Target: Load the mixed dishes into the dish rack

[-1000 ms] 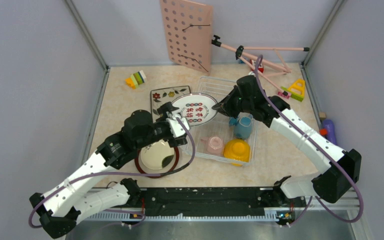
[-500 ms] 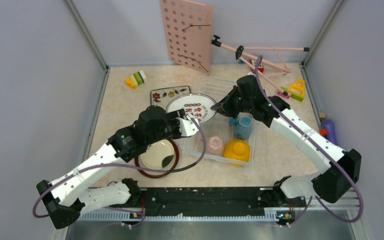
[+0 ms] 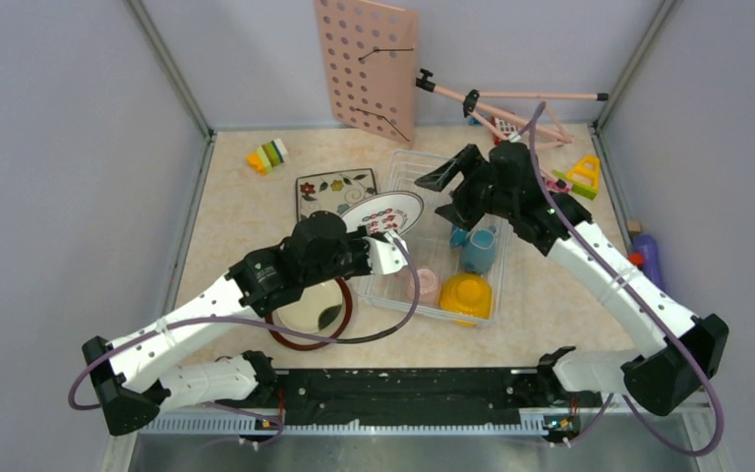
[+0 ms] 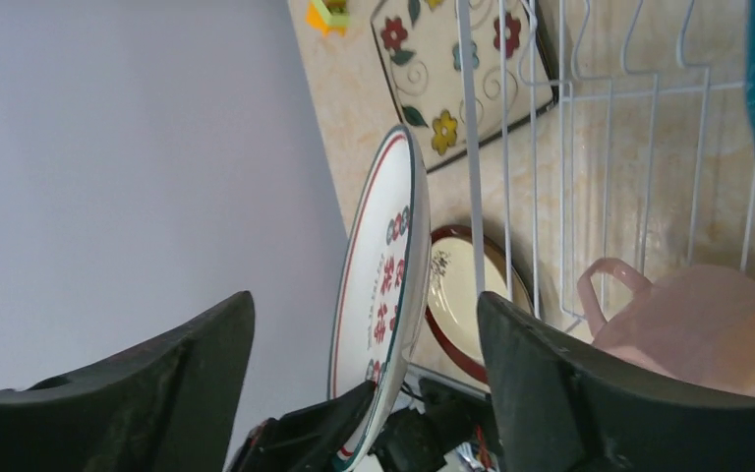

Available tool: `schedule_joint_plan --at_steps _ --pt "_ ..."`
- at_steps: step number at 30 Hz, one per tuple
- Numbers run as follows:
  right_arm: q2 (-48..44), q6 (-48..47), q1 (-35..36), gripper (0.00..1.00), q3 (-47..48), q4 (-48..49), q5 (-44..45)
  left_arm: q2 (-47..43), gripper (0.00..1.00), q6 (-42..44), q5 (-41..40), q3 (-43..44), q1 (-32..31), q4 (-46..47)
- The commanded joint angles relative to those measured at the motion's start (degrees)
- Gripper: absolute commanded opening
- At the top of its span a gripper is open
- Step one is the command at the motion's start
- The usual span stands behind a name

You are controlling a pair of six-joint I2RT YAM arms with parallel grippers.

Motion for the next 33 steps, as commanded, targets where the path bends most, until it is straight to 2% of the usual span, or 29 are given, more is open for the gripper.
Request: schedule_joint_plan --at_steps 1,4,12,15,16,17,20,23,29,33 --pt "-5.18 -0.80 -4.16 0.85 -1.83 4.43 -0.59 -2.60 0.00 -2.78 -3.21 0.02 0.10 7.30" --pt "-7.38 -2.58 -6.16 0.93 -1.39 2.80 0.63 -4.06 0.00 -6.58 -6.31 -1.34 0.10 11.00" --pt "-14.62 -13.30 -8.00 0.93 0.85 -4.19 15.48 -5.38 0.00 -22.54 -18.51 -3.45 0.27 21.36" --pt "-18.08 -17.75 -8.01 0.93 -0.29 -4.98 22.21 -2.91 0.00 -33.87 -31.51 -1.62 0.63 24.03" --pt "-19.39 -19.16 -8.01 0.93 -1.17 -4.75 24.47 -1.42 0.00 -39.89 -35.25 0.32 1.23 22.64" --pt "-21.05 -20.62 -8.01 0.93 -2.27 -4.17 26.30 0.18 0.00 -46.39 -35.57 2.62 2.58 19.59" --pt "-26.13 -23.58 -7.93 0.94 -6.40 -1.22 30.19 3.98 0.00 -58.02 -27.71 8.28 7.65 13.91" --pt "-29.84 -23.88 -7.94 0.94 -8.68 -0.72 33.63 4.58 0.00 -64.70 -16.99 7.53 12.57 18.03" --pt "-32.59 -24.15 -7.88 0.93 -9.88 -2.73 37.76 5.57 0.00 -68.85 -9.59 6.02 15.99 25.04" --pt "-32.99 -24.48 -7.92 0.93 -10.75 -3.10 38.28 6.34 0.00 -70.30 -2.76 4.83 17.49 33.03"
